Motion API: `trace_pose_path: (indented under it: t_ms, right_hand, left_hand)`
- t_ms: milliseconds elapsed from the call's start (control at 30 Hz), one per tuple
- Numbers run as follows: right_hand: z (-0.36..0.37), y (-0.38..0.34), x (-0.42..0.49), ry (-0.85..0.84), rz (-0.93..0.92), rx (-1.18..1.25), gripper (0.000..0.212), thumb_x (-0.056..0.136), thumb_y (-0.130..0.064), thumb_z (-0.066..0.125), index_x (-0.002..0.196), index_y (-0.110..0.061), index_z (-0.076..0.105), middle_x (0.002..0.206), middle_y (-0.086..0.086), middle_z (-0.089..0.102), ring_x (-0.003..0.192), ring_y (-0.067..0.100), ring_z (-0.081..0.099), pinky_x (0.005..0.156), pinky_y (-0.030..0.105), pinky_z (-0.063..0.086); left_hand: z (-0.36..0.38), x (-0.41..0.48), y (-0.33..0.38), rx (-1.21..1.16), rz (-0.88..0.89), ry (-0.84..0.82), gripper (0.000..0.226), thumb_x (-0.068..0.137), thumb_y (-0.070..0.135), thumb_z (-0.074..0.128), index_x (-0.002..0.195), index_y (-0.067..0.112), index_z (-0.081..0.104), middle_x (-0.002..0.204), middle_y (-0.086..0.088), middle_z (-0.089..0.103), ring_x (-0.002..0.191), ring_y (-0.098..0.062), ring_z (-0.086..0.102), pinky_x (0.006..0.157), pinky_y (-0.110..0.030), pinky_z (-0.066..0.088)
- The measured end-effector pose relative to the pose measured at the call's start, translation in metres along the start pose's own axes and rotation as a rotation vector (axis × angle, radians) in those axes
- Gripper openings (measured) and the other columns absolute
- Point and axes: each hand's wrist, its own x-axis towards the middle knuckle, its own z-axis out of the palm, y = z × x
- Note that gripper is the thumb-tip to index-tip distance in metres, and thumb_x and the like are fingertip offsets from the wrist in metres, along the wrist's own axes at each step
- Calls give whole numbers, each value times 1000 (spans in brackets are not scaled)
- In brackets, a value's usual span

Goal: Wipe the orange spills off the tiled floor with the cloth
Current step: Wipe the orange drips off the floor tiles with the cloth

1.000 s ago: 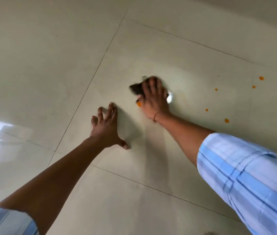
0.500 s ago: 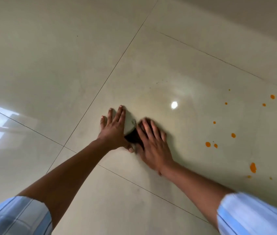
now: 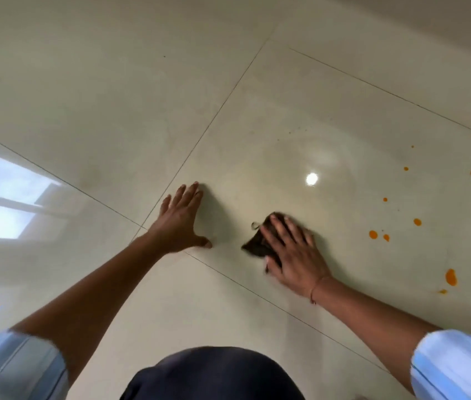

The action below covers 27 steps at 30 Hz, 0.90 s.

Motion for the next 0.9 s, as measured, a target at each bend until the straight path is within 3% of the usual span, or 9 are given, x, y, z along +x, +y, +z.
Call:
trace_pose_path:
  t_ms: [100,200,267,333,433,533,667,767,900]
  right_hand:
    - [-6,-49,68,23,150,72,70,82,-49,38,146,-19,39,154,12,34,141,36,28,101,56,36]
    - [7,-127,57,25,-137,64,74,80,-47,41,148,-19,35,158,10,28,143,33,25,109,51,27]
    - [17,-111,10,-49,-326,45,76,81,-48,48,150,-22,31,160,7,23,145,31,23,114,48,19]
    - [12,-67,-28,-83,-410,-27,78,80,-50,51,150,-25,30,160,5,24,145,30,26,113,47,21]
    - [7,-35,5,-51,-294,-66,77,82,-51,48,151,-26,28,159,6,26,143,30,28,108,51,32]
    - [-1,-94,70,22,-23,56,73,84,-49,45,150,-22,31,158,8,27,144,33,25,108,52,30]
    - [19,-101,7,-12,-267,7,77,84,-47,49,152,-22,27,161,8,22,147,31,21,113,48,19]
    - [14,-65,-27,-51,-373,-25,74,82,-50,48,150,-24,32,159,8,27,144,30,26,110,48,23]
    - [5,-84,61,7,-73,23,70,84,-49,43,148,-22,35,158,7,28,143,31,27,106,50,30]
  left_hand:
    - [14,-30,-20,-94,-190,107,143,53,61,84,154,13,-5,162,-1,-10,149,-23,-9,118,-46,2]
    - [11,-44,-50,-65,-252,81,143,54,62,83,153,12,-7,162,-1,-11,149,-24,-8,119,-48,4]
    - [5,-51,-67,-53,-247,20,143,55,60,83,153,13,-8,162,1,-13,149,-23,-9,120,-49,8]
    - [3,-54,-72,-71,-222,-18,143,55,58,85,153,13,-10,161,2,-16,148,-22,-12,119,-51,7]
    - [5,-51,-68,-102,-224,-20,142,58,53,85,152,13,-14,160,2,-20,147,-23,-16,117,-52,2]
    - [8,-50,-72,-100,-218,-26,140,61,51,85,151,13,-15,160,0,-23,147,-24,-18,117,-52,0]
    - [7,-50,-71,-99,-230,-32,140,60,52,85,152,13,-13,160,0,-21,147,-25,-17,117,-53,1]
    - [3,-52,-66,-94,-241,-39,142,59,51,86,152,12,-14,160,1,-21,147,-25,-16,117,-55,3]
    - [4,-51,-66,-65,-254,-34,141,59,50,86,152,11,-13,160,0,-21,147,-25,-15,117,-53,4]
